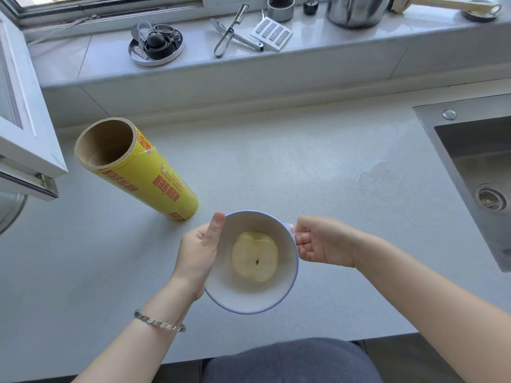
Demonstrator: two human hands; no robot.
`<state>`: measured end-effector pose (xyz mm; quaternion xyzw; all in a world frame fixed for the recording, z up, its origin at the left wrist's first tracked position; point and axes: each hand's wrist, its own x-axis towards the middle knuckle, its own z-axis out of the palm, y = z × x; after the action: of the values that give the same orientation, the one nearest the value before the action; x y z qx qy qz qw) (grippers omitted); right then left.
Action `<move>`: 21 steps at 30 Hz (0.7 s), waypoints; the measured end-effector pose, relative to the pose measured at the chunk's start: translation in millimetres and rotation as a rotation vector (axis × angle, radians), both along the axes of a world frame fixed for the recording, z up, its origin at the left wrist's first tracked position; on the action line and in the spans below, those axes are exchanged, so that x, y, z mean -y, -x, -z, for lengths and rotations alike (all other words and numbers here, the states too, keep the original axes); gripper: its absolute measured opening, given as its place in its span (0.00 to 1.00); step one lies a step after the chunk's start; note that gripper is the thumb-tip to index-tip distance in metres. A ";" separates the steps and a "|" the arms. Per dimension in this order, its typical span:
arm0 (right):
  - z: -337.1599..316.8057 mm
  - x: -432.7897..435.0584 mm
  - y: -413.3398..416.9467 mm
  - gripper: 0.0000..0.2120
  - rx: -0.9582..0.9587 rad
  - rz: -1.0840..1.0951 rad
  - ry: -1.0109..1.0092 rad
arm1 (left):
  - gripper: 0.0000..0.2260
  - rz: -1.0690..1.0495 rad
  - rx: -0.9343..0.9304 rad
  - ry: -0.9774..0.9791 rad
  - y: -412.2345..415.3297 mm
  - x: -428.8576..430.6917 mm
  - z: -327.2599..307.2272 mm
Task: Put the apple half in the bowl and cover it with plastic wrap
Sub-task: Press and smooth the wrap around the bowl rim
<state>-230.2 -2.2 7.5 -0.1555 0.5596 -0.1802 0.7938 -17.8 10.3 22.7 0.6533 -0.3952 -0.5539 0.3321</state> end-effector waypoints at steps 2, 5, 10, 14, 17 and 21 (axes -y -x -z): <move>0.6 -2.6 -1.3 0.04 0.022 0.008 0.004 | 0.22 0.003 0.009 0.004 1.3 -1.0 -2.4; 1.9 -7.1 -3.2 0.05 0.052 0.012 0.012 | 0.23 -0.019 0.026 0.009 2.8 -2.0 -4.7; 9.0 -9.3 -6.6 0.05 0.010 0.152 0.060 | 0.20 -0.054 0.024 -0.003 4.6 -2.0 -4.6; 12.5 -7.4 -9.5 0.06 -0.062 0.314 0.084 | 0.18 -0.127 -0.069 -0.062 6.5 -5.5 -3.4; 13.8 -7.6 -16.0 0.04 -0.090 0.309 0.082 | 0.18 -0.169 -0.150 -0.092 8.6 -7.8 -3.0; 15.5 -16.5 -23.3 0.07 -0.080 0.203 0.112 | 0.17 -0.151 -0.145 -0.079 10.5 -6.5 -5.3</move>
<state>-206.8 14.3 -8.1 -0.1492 0.5928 -0.2841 0.7387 -28.3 16.8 28.0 0.6519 -0.2976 -0.5884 0.3745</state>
